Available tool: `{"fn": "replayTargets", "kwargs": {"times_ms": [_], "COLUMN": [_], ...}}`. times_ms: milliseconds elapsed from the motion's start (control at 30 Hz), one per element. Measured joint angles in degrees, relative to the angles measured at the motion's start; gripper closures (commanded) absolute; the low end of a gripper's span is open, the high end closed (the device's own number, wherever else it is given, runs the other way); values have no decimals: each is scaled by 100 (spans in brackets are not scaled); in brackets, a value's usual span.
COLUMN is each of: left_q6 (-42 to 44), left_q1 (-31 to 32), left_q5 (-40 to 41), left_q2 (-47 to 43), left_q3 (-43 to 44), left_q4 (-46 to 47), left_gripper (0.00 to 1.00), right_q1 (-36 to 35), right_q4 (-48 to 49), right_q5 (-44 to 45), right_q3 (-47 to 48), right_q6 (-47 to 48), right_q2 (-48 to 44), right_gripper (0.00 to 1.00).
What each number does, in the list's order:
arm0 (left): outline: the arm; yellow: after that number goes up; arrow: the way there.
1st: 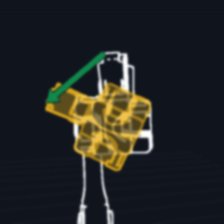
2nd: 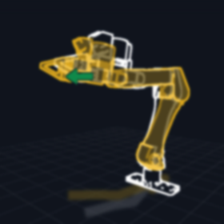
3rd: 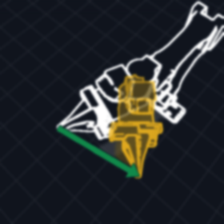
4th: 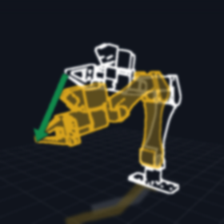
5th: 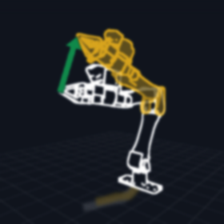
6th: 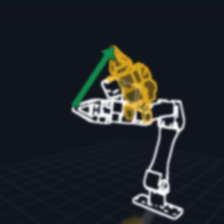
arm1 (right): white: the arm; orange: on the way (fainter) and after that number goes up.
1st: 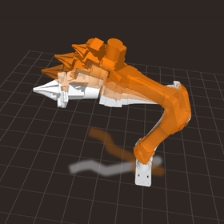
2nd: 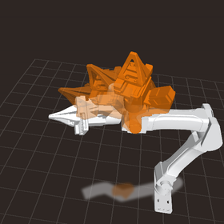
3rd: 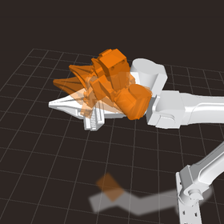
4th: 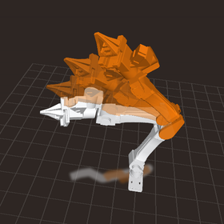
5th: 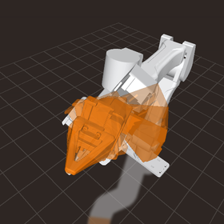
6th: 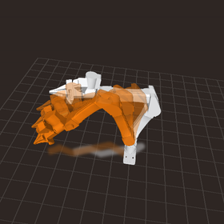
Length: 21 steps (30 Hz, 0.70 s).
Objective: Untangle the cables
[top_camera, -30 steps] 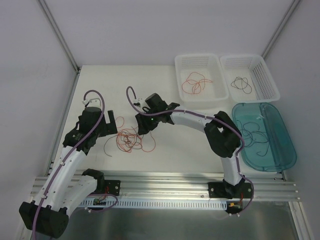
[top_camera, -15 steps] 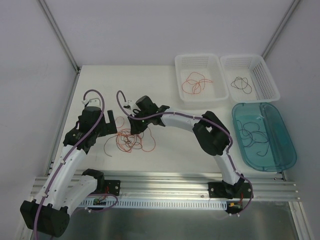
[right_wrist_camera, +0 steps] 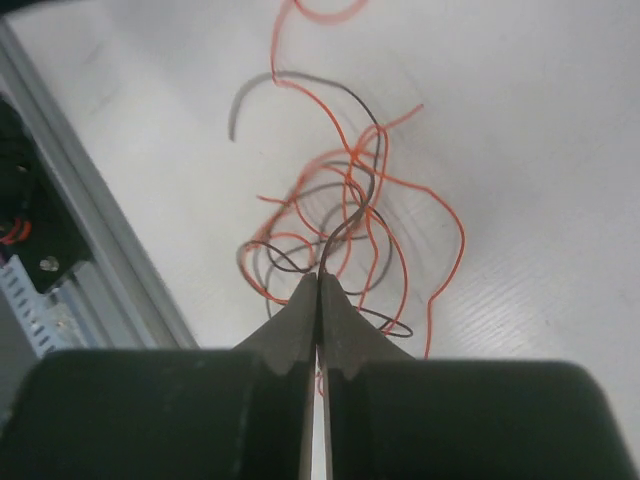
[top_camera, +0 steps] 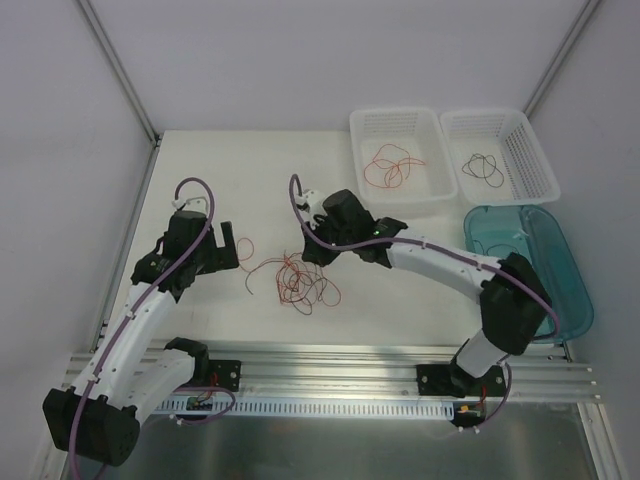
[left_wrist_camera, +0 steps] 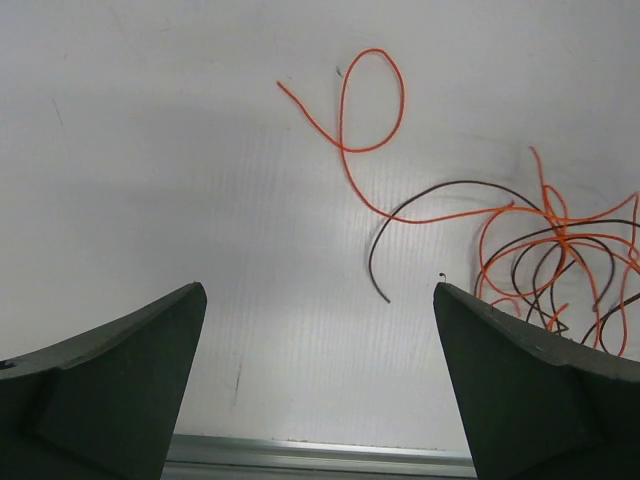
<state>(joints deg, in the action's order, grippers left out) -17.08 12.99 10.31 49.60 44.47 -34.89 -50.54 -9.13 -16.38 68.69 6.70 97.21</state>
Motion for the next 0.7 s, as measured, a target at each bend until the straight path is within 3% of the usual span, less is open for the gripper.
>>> {"fn": "replayTargets", "kwargs": {"times_ms": [300,533,700], "left_q6": [13,20,20], "left_q1": [0,0,2], "left_q5": [-393,-603,-699], "left_q2": [140,236,328], "left_q3": [0,0,0], "left_q4": [0,4,11], "left_gripper": [1,1,1], "right_q1": [-33,-192,-195], "right_q4": [-509,-614,-1008], "right_q5": [669,868,855], "right_q3": [61,149,1069], "right_q6": [-7,-7,166], "right_q2": [-2109,-3021,-3110], "right_gripper": [99,99,99]}}
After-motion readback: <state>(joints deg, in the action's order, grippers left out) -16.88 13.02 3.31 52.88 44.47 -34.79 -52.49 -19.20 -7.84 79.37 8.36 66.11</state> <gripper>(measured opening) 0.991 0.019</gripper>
